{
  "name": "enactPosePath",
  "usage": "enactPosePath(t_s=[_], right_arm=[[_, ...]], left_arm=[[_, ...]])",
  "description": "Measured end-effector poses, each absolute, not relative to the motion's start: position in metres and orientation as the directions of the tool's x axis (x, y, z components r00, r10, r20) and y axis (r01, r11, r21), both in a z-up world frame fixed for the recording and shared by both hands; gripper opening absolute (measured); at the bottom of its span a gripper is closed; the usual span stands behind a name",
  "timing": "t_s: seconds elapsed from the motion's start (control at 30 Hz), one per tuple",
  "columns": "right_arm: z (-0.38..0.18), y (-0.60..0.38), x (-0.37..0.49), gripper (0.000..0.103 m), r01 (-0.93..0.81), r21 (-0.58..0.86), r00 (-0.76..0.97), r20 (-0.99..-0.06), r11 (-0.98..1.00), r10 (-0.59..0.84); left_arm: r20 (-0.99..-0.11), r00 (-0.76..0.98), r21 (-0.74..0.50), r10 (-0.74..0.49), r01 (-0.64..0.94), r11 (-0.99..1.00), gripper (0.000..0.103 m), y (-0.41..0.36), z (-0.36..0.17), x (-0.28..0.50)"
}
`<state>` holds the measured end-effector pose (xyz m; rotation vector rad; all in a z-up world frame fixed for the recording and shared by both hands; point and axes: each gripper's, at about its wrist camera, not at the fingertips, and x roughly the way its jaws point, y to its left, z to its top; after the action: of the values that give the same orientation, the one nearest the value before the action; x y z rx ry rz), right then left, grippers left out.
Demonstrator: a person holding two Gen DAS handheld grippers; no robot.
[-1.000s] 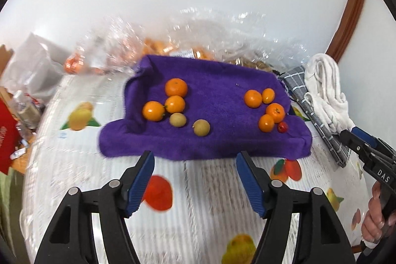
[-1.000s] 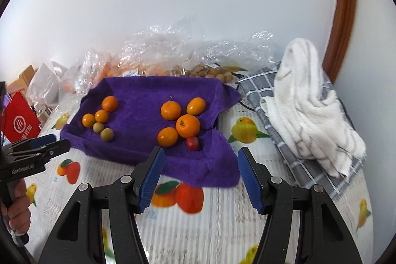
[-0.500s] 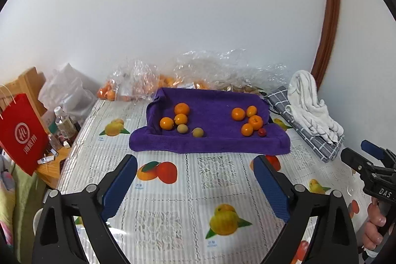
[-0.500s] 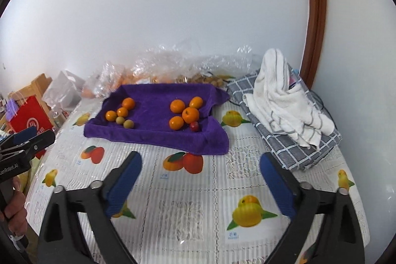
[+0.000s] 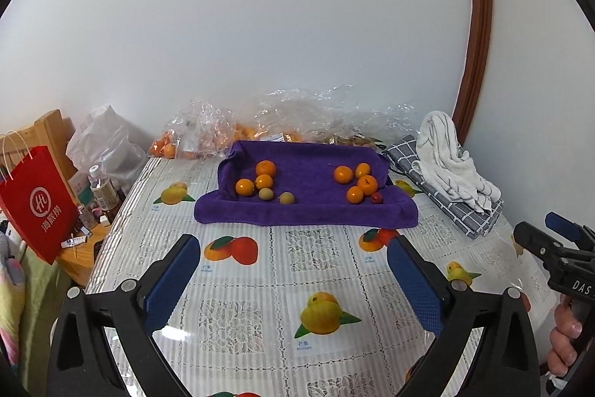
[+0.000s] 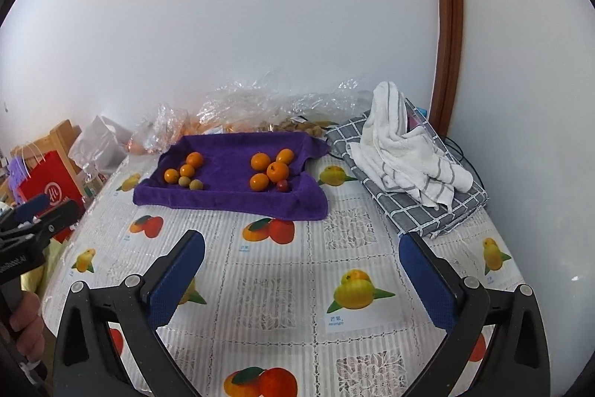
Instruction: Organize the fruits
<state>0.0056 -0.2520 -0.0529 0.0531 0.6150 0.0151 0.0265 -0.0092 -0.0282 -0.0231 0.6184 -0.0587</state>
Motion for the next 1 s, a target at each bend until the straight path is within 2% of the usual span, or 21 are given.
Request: enactPosePath(t_s=[0.3, 1.0], right_arm=[[-0.048, -0.2479, 0.0043, 0.103, 0.007, 0.009, 0.822, -0.569, 1.0, 0.0], [-0.0495, -0.2499, 0.0051, 0.103, 0.017, 0.018, 0.819, -0.574, 1.0, -0.004]], left_arm=[[-0.573, 0.818, -0.033, -0.053, 0.042, 0.999, 0.102, -0.0074, -0.0245, 0.0234], [-0.578, 0.815, -0.021, -0.054, 0.051, 0.998, 0.102, -0.0079, -0.0235, 0.0227]])
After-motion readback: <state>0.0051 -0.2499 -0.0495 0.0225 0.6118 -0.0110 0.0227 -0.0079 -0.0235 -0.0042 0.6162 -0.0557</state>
